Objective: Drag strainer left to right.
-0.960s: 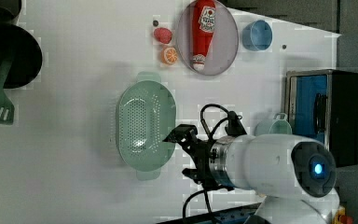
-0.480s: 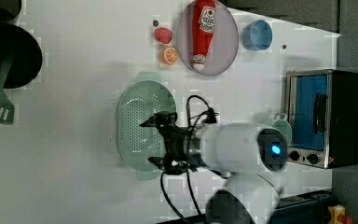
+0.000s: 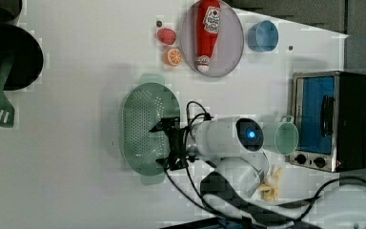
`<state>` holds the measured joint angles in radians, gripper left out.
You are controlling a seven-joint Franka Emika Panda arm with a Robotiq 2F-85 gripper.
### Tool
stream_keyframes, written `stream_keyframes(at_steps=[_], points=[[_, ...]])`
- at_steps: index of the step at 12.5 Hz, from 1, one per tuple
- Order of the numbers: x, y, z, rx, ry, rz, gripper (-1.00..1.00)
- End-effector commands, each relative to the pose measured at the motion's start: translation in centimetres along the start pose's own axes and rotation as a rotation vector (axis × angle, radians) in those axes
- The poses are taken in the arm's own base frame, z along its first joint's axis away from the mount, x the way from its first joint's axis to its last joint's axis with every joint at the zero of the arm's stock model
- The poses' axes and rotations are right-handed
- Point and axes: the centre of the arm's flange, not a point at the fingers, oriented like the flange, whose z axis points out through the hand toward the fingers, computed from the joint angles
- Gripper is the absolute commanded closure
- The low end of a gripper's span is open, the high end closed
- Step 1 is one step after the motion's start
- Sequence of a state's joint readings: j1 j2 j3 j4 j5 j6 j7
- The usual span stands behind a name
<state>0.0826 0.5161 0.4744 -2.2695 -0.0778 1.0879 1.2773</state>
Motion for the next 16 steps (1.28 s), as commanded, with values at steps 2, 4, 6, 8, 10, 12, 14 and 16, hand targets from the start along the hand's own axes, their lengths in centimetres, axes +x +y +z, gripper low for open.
stream_keyframes(at_steps=[2,4,6,8,10,12,14,16], points=[[-1.3,-1.5,-1.1,0.068,-0.038,0.057,-1.0],[-0.7,-1.6,-1.0,0.072,-0.031,0.061,-1.0],[0.5,-1.7,-0.9,0.073,-0.014,0.068,-1.0],[2.2,-2.1,-1.2,0.081,0.002,0.091,-1.0],[4.2,-2.2,-1.7,0.09,0.018,0.11,-1.0],[6.4,-2.3,-2.2,0.097,0.034,0.141,-1.0],[8.7,-2.2,-2.4,0.094,0.045,0.166,-1.0],[10.9,-2.3,-2.7,0.094,0.053,0.163,-1.0]])
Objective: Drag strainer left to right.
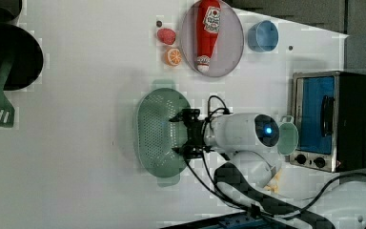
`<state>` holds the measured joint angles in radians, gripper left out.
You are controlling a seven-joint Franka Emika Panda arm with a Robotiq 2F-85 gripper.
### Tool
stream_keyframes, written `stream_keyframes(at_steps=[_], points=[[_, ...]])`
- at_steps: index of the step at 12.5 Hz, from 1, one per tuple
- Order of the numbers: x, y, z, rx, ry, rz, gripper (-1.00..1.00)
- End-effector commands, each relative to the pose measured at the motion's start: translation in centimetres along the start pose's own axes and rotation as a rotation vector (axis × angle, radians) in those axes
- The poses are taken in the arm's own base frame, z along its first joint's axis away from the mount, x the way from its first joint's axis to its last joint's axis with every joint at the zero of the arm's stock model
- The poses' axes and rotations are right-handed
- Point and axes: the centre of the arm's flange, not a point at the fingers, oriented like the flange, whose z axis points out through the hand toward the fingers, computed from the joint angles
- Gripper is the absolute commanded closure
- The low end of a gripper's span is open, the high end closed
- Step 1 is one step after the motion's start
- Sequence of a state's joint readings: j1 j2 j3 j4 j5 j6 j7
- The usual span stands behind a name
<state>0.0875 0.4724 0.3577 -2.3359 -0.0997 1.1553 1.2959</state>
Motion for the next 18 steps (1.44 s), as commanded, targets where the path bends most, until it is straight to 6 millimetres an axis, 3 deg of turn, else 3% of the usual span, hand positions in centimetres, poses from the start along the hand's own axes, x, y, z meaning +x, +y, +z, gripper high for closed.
stream_keyframes(at_steps=[1,11,18], points=[[6.1,-2.3,-2.0,0.031,0.014,0.053,-1.0],[19.2,-3.6,-3.2,0.035,0.074,0.002,-1.0],[26.6,-3.7,-3.9,0.047,0.115,0.008,-1.0]])
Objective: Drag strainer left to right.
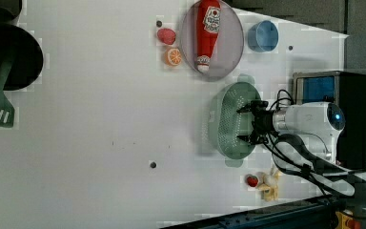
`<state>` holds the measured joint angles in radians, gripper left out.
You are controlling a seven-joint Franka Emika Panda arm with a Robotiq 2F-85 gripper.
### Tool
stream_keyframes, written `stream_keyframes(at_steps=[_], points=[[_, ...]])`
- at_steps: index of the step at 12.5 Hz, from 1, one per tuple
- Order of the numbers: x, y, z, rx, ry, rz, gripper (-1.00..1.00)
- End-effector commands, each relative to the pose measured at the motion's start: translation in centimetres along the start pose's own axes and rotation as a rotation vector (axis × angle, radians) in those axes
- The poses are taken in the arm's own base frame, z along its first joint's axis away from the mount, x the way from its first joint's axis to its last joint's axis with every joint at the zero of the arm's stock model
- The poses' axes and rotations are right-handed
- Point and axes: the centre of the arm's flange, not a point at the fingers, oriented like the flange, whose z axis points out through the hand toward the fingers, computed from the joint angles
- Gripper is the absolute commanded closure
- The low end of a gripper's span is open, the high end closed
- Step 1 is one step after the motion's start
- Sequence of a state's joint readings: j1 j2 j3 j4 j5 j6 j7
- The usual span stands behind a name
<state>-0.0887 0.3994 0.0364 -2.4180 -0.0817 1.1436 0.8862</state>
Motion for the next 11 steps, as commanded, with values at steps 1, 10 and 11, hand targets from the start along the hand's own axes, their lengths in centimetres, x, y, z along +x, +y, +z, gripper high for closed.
stream_keyframes(at_steps=[1,10,11], points=[[2.5,-1.2,-1.7,0.051,0.017,-0.079,-1.0],[4.0,-1.5,-4.5,0.062,0.036,-0.28,-1.0],[3.4,-1.7,-6.5,0.082,0.04,-0.36,-1.0]])
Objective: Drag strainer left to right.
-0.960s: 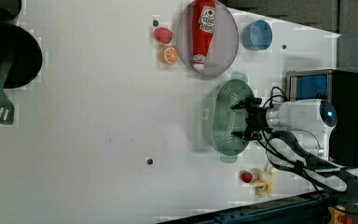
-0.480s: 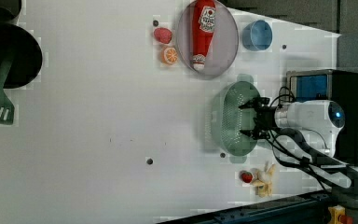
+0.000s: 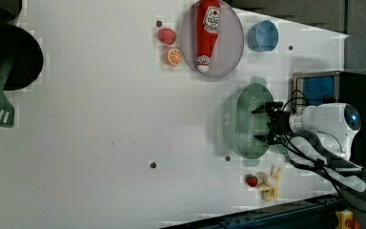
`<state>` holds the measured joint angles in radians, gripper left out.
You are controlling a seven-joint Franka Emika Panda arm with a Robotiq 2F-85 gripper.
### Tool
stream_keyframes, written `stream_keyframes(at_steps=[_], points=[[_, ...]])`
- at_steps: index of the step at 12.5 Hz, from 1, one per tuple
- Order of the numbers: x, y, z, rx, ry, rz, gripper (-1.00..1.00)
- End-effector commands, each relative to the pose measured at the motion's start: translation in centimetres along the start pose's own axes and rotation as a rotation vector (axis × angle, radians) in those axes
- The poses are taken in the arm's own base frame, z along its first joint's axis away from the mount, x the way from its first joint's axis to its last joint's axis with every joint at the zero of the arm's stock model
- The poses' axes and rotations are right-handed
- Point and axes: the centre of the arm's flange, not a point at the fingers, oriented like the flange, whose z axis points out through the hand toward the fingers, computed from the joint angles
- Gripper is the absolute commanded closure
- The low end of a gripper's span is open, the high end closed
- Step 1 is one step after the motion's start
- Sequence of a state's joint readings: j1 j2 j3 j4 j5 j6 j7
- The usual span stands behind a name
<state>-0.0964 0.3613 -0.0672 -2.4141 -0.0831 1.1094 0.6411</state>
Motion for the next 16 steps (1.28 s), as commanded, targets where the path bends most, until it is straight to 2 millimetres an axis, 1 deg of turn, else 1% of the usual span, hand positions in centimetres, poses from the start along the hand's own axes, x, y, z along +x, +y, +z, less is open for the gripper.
stream_keyframes(at_steps=[1,3,4,6,8,10,11,12,13,14,15,16], points=[[-2.5,-2.1,-7.2,0.095,0.021,-0.308,-1.0],[-2.8,-2.2,-12.6,0.098,0.036,-0.453,-1.0],[-2.6,-2.1,-15.8,0.085,0.04,-0.508,-1.0],[-2.1,-1.4,-22.7,0.053,0.034,-0.549,-1.0],[-2.5,0.2,-29.2,0.029,-0.008,-0.539,-1.0],[-2.9,2.2,-34.8,0.022,-0.063,-0.525,-1.0],[-2.8,2.8,-37.5,0.041,-0.054,-0.538,-1.0],[-2.9,3.7,-39.7,0.045,-0.044,-0.578,-1.0],[-2.9,4.6,-41.5,0.032,-0.045,-0.621,-1.0],[-3.0,5.3,-42.7,0.022,-0.049,-0.638,-1.0],[-3.0,5.6,-43.4,0.022,-0.048,-0.639,-1.0],[-3.0,5.6,-43.5,0.024,-0.047,-0.639,-1.0]])
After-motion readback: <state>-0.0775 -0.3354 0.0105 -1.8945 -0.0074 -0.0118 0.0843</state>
